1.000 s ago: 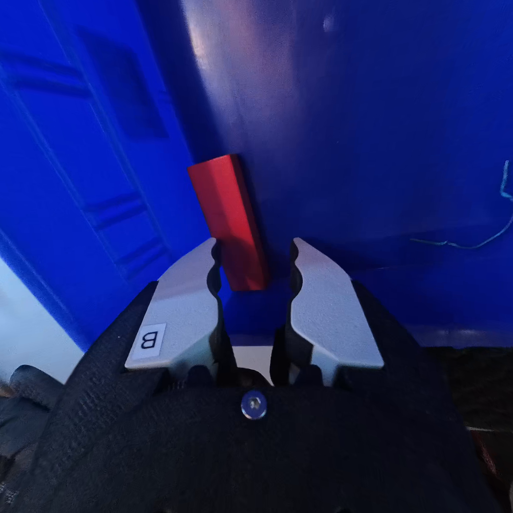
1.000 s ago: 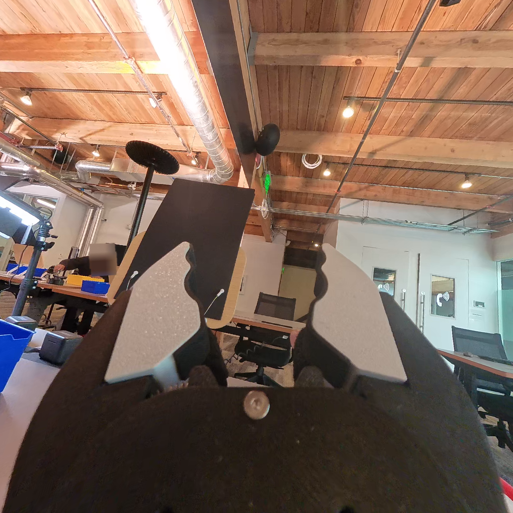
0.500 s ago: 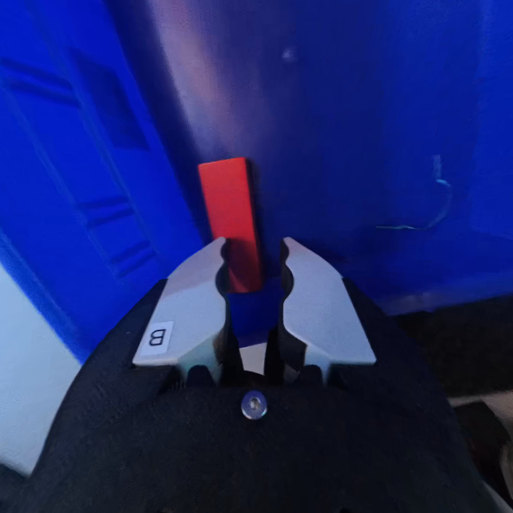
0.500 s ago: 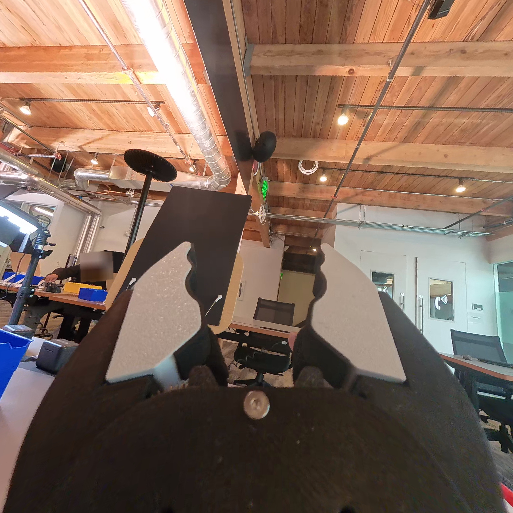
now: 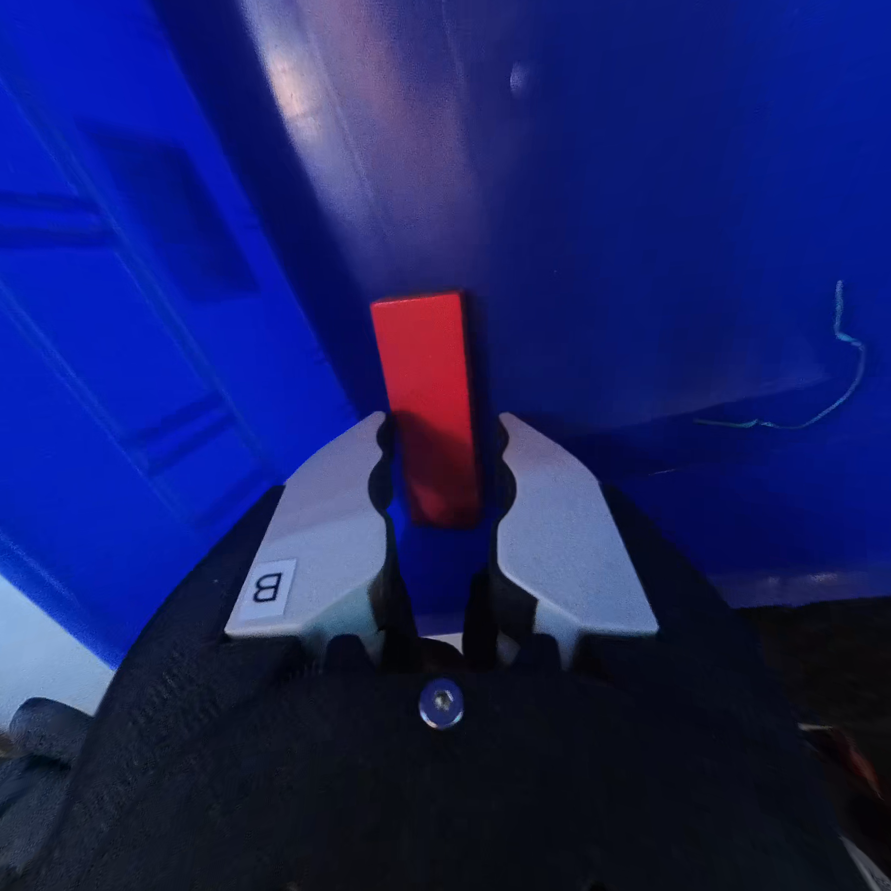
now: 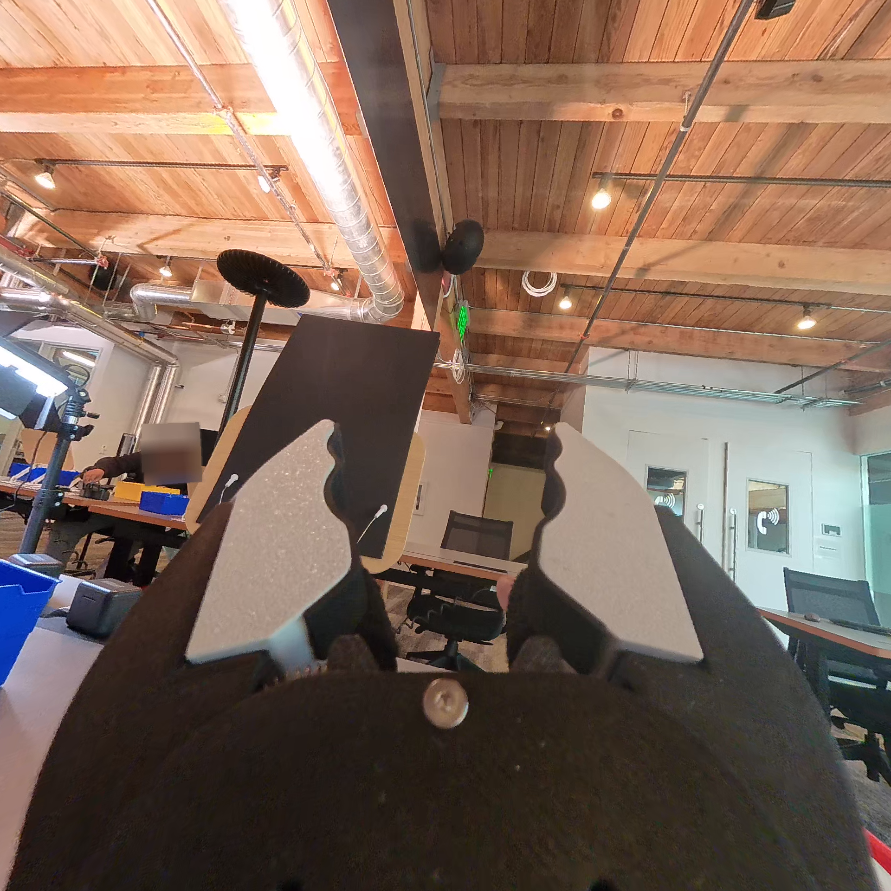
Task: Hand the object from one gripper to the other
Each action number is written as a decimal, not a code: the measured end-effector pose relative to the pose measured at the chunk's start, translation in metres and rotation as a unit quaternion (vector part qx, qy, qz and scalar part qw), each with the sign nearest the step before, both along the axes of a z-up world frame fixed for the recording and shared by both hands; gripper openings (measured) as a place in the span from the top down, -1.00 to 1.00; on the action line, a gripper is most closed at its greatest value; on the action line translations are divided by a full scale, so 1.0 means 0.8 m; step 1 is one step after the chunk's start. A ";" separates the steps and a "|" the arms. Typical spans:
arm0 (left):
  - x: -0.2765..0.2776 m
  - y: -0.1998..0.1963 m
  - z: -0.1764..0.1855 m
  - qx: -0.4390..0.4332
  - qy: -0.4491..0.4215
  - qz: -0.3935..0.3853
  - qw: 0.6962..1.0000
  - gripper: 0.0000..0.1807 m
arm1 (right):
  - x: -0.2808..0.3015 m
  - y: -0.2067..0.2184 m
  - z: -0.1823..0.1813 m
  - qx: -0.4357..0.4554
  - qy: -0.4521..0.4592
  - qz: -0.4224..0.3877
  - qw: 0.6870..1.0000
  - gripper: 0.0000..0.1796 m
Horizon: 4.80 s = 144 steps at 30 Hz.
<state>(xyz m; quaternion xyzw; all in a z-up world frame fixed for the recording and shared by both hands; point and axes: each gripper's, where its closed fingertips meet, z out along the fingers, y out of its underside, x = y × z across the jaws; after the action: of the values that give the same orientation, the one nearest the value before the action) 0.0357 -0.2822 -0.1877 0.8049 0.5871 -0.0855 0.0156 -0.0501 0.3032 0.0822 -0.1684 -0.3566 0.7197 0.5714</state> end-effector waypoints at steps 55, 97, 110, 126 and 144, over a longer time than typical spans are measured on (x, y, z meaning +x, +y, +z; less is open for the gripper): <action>0.037 0.445 0.284 0.822 0.456 -0.143 0.312 0.65 | 0.156 -0.289 -0.081 0.313 0.224 0.060 0.921 0.77; 0.048 0.449 0.153 0.663 0.173 -0.319 0.655 0.82 | 0.128 -0.258 -0.148 0.415 -0.015 0.351 0.840 0.21; 0.062 0.455 0.159 0.675 0.164 -0.354 0.626 0.72 | 0.150 -0.270 -0.173 0.480 0.001 0.363 0.799 0.61; 0.044 0.450 0.192 0.477 0.493 -0.465 0.560 0.56 | 0.143 -0.269 -0.148 0.296 -0.201 0.546 0.757 0.61; 0.035 0.440 0.198 0.693 0.305 -0.301 0.580 0.63 | 0.145 -0.270 -0.134 0.424 0.116 0.220 0.871 0.58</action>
<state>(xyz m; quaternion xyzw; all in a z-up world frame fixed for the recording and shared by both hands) 0.0640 0.0696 -0.0289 0.6278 0.1621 0.1071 -0.7537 0.0659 0.0871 -0.0250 0.2573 -0.5864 0.6212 0.4518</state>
